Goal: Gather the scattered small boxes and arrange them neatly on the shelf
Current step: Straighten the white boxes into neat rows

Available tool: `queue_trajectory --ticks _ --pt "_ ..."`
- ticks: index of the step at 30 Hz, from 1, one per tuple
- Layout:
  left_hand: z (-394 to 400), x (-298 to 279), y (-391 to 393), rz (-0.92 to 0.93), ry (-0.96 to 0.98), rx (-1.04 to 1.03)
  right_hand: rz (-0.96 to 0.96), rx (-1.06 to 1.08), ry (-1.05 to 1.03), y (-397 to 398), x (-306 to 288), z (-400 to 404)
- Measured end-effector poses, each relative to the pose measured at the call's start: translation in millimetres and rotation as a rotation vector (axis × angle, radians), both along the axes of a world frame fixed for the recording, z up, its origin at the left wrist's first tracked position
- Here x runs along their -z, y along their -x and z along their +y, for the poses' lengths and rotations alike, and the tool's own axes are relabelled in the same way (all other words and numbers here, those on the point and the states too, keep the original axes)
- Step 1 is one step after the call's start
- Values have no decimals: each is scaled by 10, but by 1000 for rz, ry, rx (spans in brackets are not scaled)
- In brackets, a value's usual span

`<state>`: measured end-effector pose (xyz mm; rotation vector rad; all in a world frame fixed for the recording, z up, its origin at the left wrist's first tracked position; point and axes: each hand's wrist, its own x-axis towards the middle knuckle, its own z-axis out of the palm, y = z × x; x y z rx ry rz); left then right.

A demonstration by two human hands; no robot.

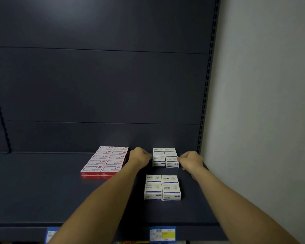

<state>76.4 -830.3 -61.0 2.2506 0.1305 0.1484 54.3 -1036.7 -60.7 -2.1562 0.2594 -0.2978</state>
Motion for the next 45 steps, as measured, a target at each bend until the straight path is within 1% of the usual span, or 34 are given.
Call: queue_trajectory --ticks 3,8,18,24,33,45 --pt "-32 26 -114 -9 4 7 19 6 -5 -91 25 8" --pt "-87 41 -230 2 -45 35 56 24 -42 -195 67 40" --pt "-72 -17 -237 83 -95 49 108 13 -68 -187 21 73" --pt "-28 -24 -145 78 -125 51 139 -22 -68 -85 10 101" --pt "4 -34 80 111 -119 47 161 -56 -52 205 -33 108" --pt "49 -24 217 130 -134 47 173 -103 7 424 -75 118"
